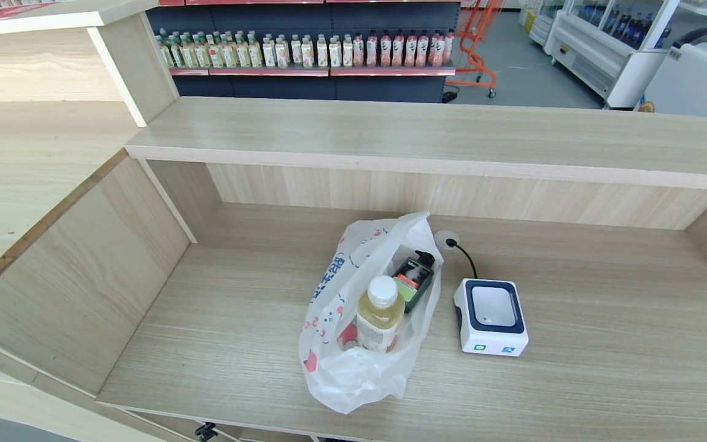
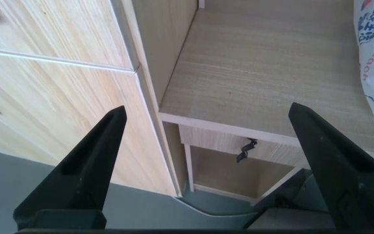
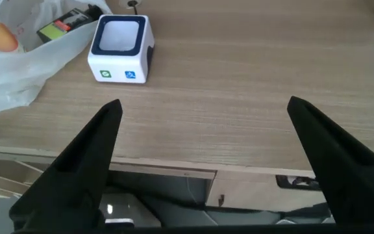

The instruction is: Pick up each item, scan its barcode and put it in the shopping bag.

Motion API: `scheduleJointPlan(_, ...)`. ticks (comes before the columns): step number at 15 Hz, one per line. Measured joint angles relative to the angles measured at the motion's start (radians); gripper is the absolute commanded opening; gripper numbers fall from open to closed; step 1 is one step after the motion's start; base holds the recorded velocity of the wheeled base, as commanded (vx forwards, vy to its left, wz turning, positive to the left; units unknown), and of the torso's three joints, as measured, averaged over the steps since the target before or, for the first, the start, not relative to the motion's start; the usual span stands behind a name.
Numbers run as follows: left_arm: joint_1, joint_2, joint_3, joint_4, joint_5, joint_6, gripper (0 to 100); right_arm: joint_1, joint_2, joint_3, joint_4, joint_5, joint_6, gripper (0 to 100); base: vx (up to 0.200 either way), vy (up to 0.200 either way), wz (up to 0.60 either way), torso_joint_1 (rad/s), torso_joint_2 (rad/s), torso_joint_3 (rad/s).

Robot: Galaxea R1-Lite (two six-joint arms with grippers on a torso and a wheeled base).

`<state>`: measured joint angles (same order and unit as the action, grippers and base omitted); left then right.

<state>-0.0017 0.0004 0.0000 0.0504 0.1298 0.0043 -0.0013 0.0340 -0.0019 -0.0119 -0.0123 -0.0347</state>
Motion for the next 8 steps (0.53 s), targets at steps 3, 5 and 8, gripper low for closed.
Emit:
scheduleJointPlan(3,0.0,0.0,0.0,0.0,0.0,0.0,100,-0.003,-0.029,0.001,0.003,0.0,0.002,0,0.0,0.0,0.0,0.0,0.0,0.0)
scheduleJointPlan(5,0.0,0.0,0.0,0.0,0.0,0.0,100,-0.004,-0.035,0.002,0.003,0.0,0.014,0,0.0,0.0,0.0,0.0,0.0,0.0)
scheduleJointPlan(8,0.0,0.0,0.0,0.0,0.0,0.0,100,-0.003,-0.038,0.002,0.003,0.0,0.016,0,0.0,0.0,0.0,0.0,0.0,0.0)
